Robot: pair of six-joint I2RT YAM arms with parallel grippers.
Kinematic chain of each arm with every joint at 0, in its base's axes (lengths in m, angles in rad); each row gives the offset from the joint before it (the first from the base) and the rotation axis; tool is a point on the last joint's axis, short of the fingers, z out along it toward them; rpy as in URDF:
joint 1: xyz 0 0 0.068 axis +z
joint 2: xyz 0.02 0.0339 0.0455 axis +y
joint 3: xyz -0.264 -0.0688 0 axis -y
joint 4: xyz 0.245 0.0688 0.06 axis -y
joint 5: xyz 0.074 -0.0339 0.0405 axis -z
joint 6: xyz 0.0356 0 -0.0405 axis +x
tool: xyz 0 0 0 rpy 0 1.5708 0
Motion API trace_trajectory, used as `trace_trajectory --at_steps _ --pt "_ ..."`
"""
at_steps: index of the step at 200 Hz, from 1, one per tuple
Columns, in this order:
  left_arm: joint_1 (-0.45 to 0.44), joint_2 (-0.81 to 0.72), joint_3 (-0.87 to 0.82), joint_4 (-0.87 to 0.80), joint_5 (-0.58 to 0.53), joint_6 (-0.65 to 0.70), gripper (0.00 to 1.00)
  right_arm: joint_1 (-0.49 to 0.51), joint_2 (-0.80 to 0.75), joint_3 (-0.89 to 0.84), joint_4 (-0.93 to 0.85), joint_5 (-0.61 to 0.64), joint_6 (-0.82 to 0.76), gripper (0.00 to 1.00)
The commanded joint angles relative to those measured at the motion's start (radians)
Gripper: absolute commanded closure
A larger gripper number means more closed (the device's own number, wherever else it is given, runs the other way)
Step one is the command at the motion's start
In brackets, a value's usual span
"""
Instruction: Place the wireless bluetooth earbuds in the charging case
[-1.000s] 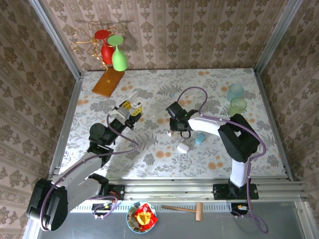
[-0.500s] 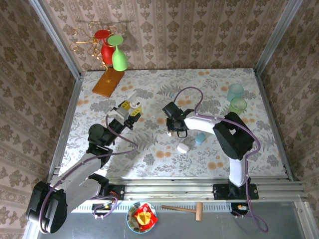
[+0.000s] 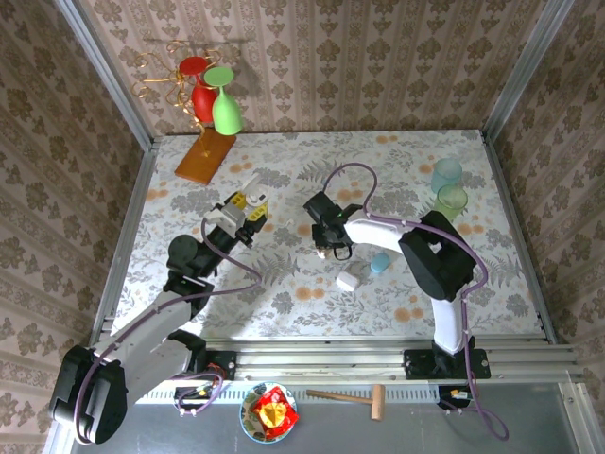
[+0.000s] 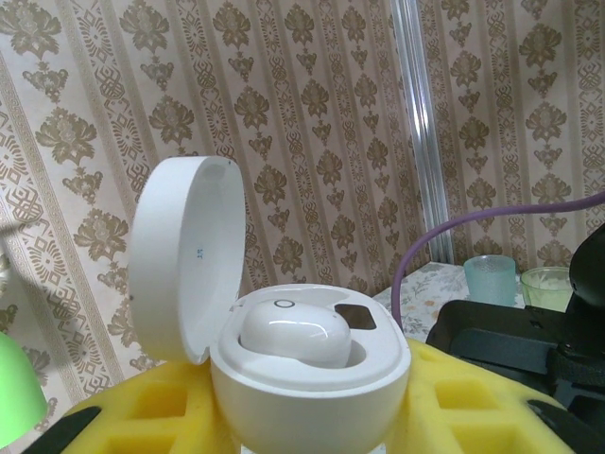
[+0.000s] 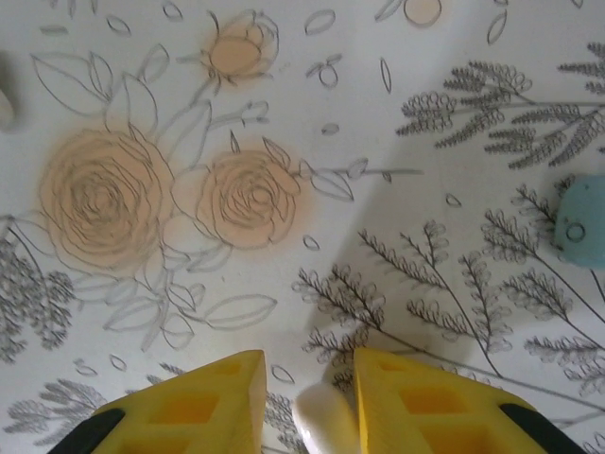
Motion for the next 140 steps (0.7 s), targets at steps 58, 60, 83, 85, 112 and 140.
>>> trace_trajectory --at_steps 58,60,83,85,112,140 --pt "-0.006 -0.018 0.006 0.03 -0.007 0.013 0.77 0.079 -0.01 0.063 -0.193 0.226 -0.137 0.68" --pt "-0.006 -0.019 0.005 0.03 -0.006 0.013 0.77 0.08 -0.009 0.065 -0.195 0.229 -0.136 0.68" --pt "-0.006 -0.017 0.008 0.03 -0.005 0.014 0.77 0.092 0.001 0.093 -0.222 0.262 -0.15 0.68" --pt "-0.007 -0.015 0.008 0.031 -0.005 0.014 0.77 0.093 0.002 0.095 -0.223 0.265 -0.151 0.68" --pt "-0.007 -0.009 0.011 0.033 -0.003 0.017 0.78 0.104 0.02 0.122 -0.253 0.274 -0.152 0.69" --pt "-0.007 -0.002 0.009 0.04 -0.002 0.013 0.77 0.106 0.038 0.134 -0.261 0.257 -0.136 0.69"
